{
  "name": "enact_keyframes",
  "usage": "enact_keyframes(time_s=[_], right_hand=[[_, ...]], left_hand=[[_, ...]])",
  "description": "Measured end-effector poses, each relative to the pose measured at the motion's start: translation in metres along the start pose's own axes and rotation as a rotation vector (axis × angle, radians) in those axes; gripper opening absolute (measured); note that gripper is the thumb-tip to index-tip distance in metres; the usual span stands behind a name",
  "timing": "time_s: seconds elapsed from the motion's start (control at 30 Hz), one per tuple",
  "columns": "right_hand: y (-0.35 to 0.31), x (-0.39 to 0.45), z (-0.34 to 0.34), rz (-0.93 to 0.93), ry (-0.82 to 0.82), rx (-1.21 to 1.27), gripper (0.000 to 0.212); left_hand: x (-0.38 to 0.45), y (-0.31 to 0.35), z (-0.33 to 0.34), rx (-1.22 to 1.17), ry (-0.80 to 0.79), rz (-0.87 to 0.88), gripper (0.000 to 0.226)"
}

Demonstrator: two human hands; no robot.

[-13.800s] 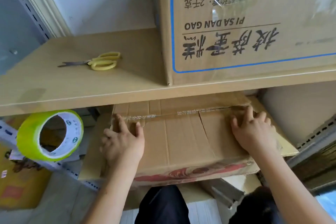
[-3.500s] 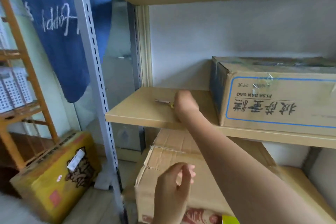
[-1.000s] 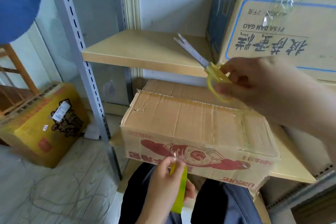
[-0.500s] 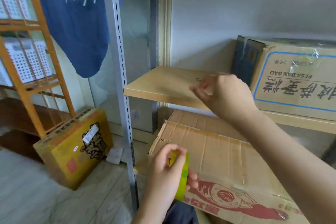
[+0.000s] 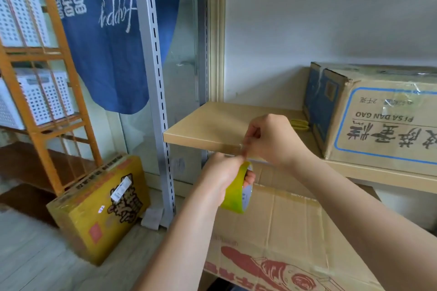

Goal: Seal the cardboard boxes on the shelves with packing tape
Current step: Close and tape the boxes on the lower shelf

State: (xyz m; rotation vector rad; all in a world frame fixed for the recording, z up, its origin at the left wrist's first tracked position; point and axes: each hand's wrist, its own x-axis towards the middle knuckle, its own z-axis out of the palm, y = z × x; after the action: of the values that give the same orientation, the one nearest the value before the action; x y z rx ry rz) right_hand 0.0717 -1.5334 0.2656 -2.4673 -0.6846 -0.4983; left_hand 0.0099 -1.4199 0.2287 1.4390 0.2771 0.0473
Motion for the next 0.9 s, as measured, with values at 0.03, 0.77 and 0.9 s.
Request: enact_keyframes(time_s=[0.03, 0.77, 0.9], right_hand=[[0.001, 0.006, 0.001, 0.03, -0.005, -0.012, 0.014], [0.159, -0.245, 0.079, -0.123, -0.103, -0.582, 0.058], [0.165, -0.245, 0.078, -0.073, -0.087, -0.51, 0.056]], left_hand=[[0.006, 0.002, 0.001, 0.003, 0.013, -0.002, 0.027], [-0.038, -0.186, 0.057, 0.56, 0.285, 0.91, 0.015], [0.015, -0.175, 0.096, 0.768, 0.081, 0.902, 0.026]])
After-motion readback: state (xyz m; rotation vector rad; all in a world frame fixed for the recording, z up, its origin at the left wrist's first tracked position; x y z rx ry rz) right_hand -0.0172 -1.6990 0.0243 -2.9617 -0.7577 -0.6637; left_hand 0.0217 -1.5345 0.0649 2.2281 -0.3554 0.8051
